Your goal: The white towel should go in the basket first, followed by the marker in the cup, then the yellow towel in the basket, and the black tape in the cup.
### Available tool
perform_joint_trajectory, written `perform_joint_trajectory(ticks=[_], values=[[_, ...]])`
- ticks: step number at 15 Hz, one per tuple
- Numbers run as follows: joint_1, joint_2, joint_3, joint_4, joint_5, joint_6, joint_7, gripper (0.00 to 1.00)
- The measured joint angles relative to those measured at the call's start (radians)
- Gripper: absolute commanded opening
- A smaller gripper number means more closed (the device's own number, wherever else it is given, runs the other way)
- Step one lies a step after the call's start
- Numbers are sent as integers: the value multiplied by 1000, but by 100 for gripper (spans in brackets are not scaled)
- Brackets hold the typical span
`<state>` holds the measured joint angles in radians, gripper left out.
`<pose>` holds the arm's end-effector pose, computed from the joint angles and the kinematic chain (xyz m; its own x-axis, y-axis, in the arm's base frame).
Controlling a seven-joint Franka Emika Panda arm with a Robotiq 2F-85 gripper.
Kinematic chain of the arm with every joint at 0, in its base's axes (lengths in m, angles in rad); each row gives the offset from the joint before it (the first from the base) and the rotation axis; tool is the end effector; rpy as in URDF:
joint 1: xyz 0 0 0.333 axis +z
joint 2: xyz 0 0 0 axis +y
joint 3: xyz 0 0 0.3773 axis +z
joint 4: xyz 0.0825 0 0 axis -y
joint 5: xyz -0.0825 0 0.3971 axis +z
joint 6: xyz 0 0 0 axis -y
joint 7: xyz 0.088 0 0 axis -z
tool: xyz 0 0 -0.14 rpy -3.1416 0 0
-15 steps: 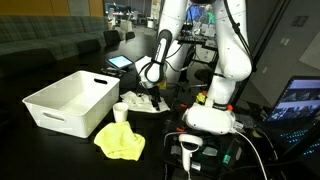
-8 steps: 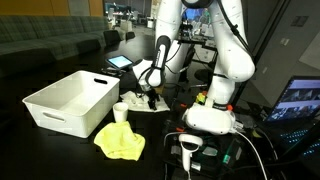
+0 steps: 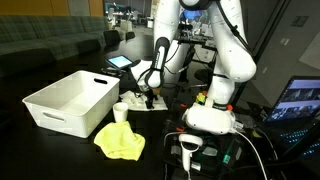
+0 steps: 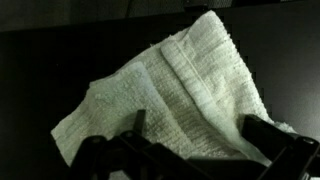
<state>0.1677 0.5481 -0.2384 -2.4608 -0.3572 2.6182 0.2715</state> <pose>0.4309 -0.0459 0.0735 0.9353 -0.0373 -0.3519 0.0632 -0.9608 0.2698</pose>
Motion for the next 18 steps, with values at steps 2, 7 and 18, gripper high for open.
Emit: perform_joint_trajectory(ticks=[2,7,18], values=[[0,14,-2,2,-1,45,6,60],[0,41,-28,-2,-1,194,7,23],[-44,-237,-138,-68,-70,223,-242,13]])
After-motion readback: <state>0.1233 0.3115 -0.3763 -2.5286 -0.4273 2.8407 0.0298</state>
